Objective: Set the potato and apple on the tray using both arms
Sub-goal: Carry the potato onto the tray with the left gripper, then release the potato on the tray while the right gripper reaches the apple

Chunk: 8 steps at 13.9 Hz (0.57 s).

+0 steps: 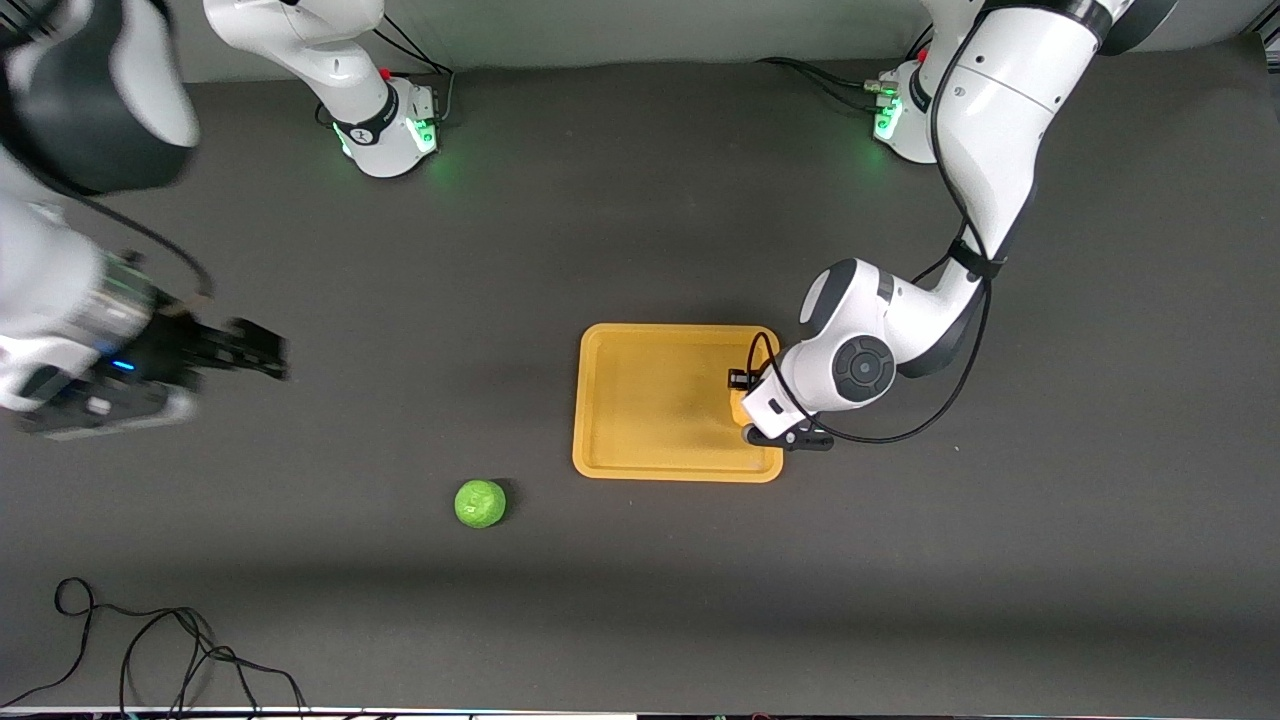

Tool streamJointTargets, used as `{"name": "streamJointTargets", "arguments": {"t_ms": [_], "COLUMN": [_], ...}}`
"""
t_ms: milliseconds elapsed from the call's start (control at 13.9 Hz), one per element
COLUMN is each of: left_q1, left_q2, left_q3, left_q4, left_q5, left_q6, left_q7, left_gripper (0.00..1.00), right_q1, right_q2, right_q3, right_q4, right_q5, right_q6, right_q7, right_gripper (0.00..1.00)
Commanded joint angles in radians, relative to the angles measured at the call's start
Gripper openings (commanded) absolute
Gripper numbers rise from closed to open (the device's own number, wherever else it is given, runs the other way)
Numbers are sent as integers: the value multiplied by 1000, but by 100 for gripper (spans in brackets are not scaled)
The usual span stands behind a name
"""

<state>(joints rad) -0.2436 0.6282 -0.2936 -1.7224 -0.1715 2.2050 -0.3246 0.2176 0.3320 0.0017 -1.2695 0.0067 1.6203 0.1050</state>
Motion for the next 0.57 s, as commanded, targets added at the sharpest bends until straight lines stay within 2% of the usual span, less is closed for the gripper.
{"name": "streamJointTargets", "arguments": {"t_ms": [0, 72, 144, 216, 359, 503], "left_q1": [-6, -5, -3, 3, 24, 65], "left_q2": [-16, -18, -21, -25, -56, -135], "left_q3": [7, 5, 7, 5, 7, 8], "left_q4": [-16, -16, -16, -13, -8, 29], "left_q5": [7, 7, 7, 7, 9, 7], "left_q6": [-11, -13, -14, -13, -43, -184], "left_q7": [-1, 1, 4, 5, 12, 18], "left_gripper": [39, 46, 69, 96, 100, 100], "right_q1": [103, 136, 152, 152, 149, 140], "right_q2": [194, 228, 245, 255, 301, 369], "right_q3": [-5, -5, -5, -5, -11, -16], "right_q4": [247, 274, 271, 259, 251, 248], "right_q5": [2, 1, 1, 1, -11, -11], "right_q6": [-25, -20, -2, 19, 53, 131], "right_q7": [143, 203, 229, 226, 217, 222], "right_gripper": [100, 100, 100, 100, 100, 100]}}
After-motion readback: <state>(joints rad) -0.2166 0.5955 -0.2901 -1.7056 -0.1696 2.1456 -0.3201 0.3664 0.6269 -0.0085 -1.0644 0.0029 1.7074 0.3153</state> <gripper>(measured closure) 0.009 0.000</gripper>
